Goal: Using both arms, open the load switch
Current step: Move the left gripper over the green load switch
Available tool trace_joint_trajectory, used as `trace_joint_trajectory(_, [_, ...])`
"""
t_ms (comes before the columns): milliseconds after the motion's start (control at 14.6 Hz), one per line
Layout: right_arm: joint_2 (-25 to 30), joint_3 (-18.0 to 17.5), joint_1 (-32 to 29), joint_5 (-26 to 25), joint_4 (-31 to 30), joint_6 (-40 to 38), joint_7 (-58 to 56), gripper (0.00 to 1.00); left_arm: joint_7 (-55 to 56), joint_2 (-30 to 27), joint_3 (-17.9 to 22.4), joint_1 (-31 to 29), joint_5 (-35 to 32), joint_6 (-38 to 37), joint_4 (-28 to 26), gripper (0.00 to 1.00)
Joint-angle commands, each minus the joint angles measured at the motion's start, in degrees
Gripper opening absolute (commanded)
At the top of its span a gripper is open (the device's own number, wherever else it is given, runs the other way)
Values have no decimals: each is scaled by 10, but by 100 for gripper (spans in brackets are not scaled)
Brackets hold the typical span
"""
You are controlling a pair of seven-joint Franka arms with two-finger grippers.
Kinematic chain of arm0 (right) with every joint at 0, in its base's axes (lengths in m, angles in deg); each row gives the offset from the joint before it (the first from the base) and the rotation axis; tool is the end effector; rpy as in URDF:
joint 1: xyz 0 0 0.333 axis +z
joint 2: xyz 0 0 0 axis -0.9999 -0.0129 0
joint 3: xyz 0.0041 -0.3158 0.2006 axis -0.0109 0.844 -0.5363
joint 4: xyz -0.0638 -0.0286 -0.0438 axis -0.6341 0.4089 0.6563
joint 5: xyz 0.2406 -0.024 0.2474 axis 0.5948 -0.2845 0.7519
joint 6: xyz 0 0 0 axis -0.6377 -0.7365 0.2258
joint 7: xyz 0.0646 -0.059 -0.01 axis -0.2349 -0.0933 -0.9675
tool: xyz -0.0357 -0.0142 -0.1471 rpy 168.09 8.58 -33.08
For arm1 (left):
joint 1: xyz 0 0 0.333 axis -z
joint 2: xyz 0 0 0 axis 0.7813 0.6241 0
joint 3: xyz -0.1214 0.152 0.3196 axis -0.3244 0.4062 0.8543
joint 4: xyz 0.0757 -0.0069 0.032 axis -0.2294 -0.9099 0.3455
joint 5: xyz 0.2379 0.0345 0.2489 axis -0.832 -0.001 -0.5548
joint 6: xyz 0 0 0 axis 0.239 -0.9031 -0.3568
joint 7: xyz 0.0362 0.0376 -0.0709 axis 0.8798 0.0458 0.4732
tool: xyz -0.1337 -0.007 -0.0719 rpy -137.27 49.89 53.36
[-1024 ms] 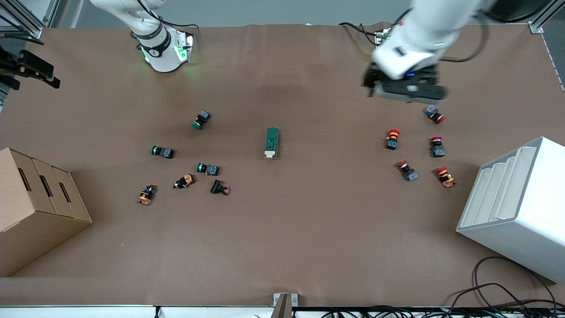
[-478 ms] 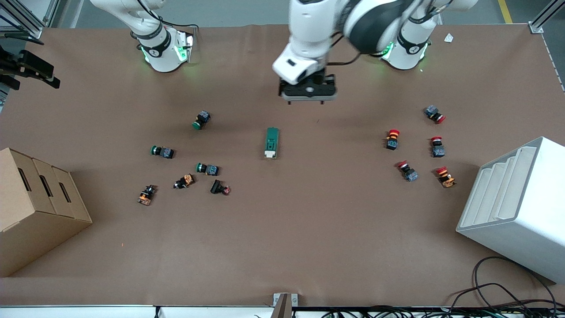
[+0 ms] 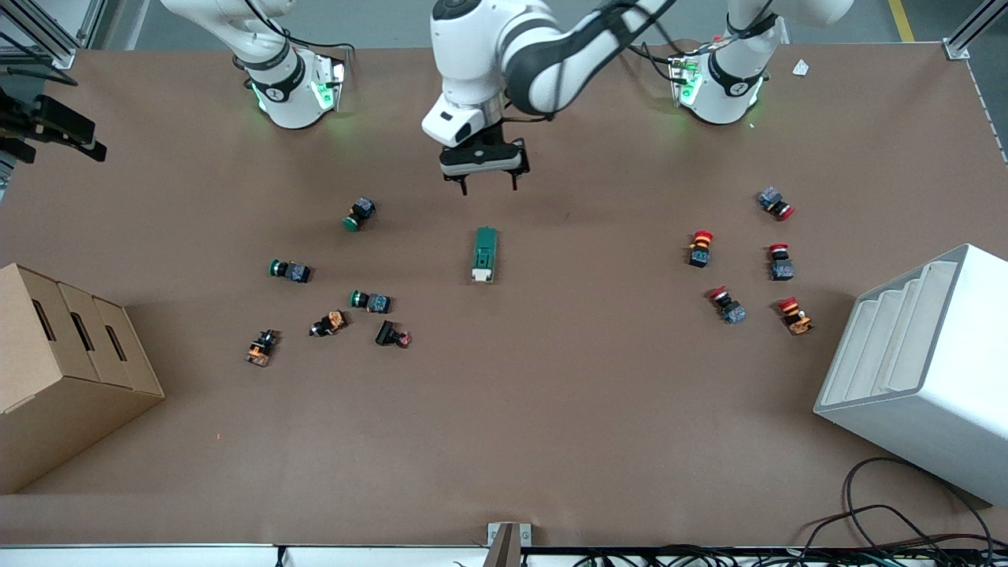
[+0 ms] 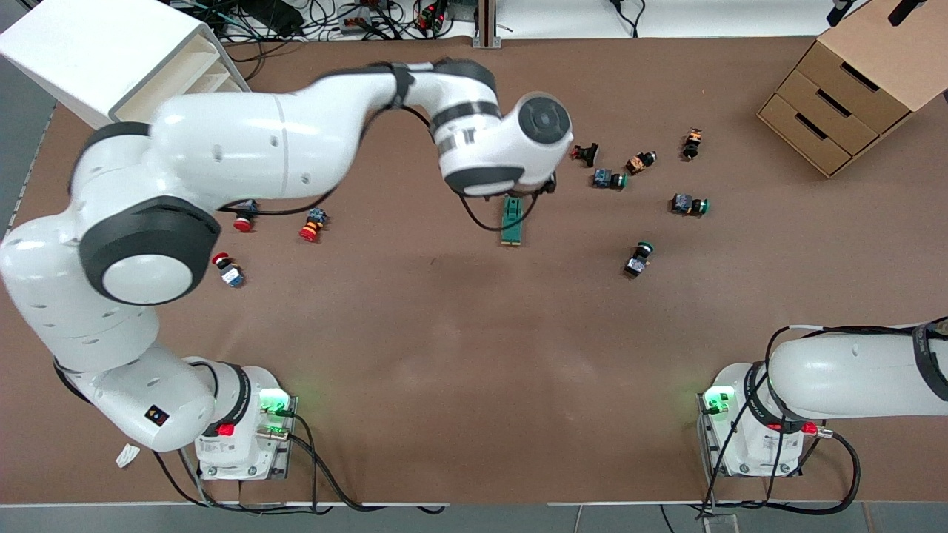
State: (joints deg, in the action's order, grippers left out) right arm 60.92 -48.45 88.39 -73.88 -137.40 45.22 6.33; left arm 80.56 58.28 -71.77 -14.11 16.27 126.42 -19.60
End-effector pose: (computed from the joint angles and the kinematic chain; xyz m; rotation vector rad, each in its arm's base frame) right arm 0.4567 -0.0239 0.6642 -3.1006 0.0019 0.1750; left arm 0.3329 -0.5596 0.3829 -3.0575 -0.1198 -0.4160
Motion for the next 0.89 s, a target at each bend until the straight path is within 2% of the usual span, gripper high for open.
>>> trace_joint_trajectory(0, [-59, 1, -5, -3, 6, 14, 1, 100, 84, 49, 1, 27, -81, 24, 10, 100])
trace_joint_trajectory(273, [-135, 1, -35, -4, 13, 44, -1, 100, 220, 90, 1, 53, -261, 30, -22, 100])
trace_joint_trajectory(410, [-138, 0, -30, -24, 28, 52, 3, 100, 309, 89, 1, 53, -355, 50, -62, 99])
trace_joint_trajectory(546, [-138, -2, -17, -31, 23, 65, 20, 100, 375, 96, 1, 54, -423, 50, -80, 99])
trace_joint_trajectory(683, [-144, -4, 0, -24, 21, 70, 96, 100, 408, 113, 1, 58, -467, 47, -81, 99])
trace_joint_trajectory(820, [-159, -4, 41, -24, 21, 75, 203, 100, 456, 134, 2, 62, -531, 41, -81, 99])
